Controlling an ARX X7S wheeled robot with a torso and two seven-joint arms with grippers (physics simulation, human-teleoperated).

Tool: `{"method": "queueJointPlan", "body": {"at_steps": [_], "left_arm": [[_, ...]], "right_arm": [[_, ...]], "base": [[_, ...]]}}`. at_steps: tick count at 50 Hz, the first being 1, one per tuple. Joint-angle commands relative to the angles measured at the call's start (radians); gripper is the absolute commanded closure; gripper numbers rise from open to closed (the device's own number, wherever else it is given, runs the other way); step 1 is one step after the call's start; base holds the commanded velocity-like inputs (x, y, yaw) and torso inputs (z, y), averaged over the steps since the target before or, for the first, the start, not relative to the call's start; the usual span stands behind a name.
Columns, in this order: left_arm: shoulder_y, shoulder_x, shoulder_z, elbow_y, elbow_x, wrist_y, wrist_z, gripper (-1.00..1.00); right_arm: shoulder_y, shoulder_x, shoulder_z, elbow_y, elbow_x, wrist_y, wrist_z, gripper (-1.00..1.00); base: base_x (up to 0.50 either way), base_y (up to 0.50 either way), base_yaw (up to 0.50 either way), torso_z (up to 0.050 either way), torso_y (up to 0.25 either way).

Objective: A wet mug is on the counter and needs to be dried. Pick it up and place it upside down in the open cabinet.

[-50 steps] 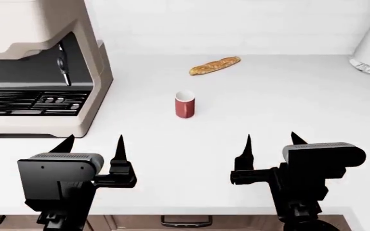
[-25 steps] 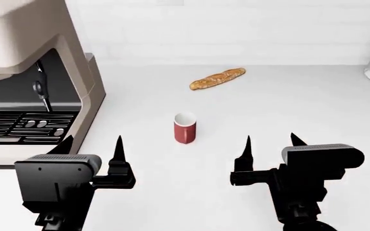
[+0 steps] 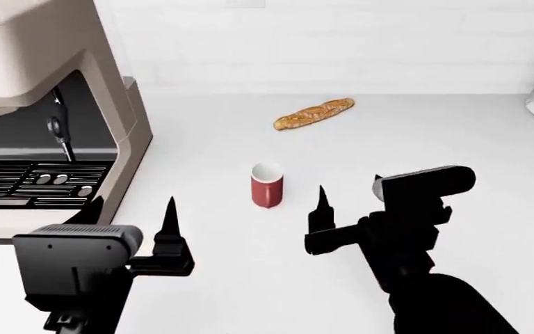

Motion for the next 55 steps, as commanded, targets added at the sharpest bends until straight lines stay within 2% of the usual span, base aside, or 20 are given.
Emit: {"method": "queueJointPlan", "body": {"at_steps": [1, 19, 35, 55], "left_arm": [[0.007, -0.012, -0.013, 0.028, -0.027, -0.02, -0.005, -1.0], [0.018, -0.021, -0.019, 0.02, -0.045, -0.003, -0.009, -1.0], [0.01, -0.029, -0.015, 0.012, -0.059, -0.003, -0.018, -1.0], [0.023, -0.038, -0.023, 0.002, -0.074, 0.019, -0.024, -1.0]], "right_arm": [[0.119, -0.032, -0.011, 0.073, 0.068, 0.093, -0.049, -1.0], [0.165, -0.09, -0.054, 0.17, 0.116, 0.082, -0.064, -1.0], [0.228, -0.142, -0.079, 0.447, 0.101, -0.053, 0.008, -1.0], [0.185, -0.132, -0.142, 0.448, 0.175, -0.09, 0.076, -1.0]], "base": [[0.0, 0.0, 0.0, 0.0, 0.0], [0.0, 0.0, 0.0, 0.0, 0.0], [0.0, 0.0, 0.0, 0.0, 0.0], [0.0, 0.0, 0.0, 0.0, 0.0]]}}
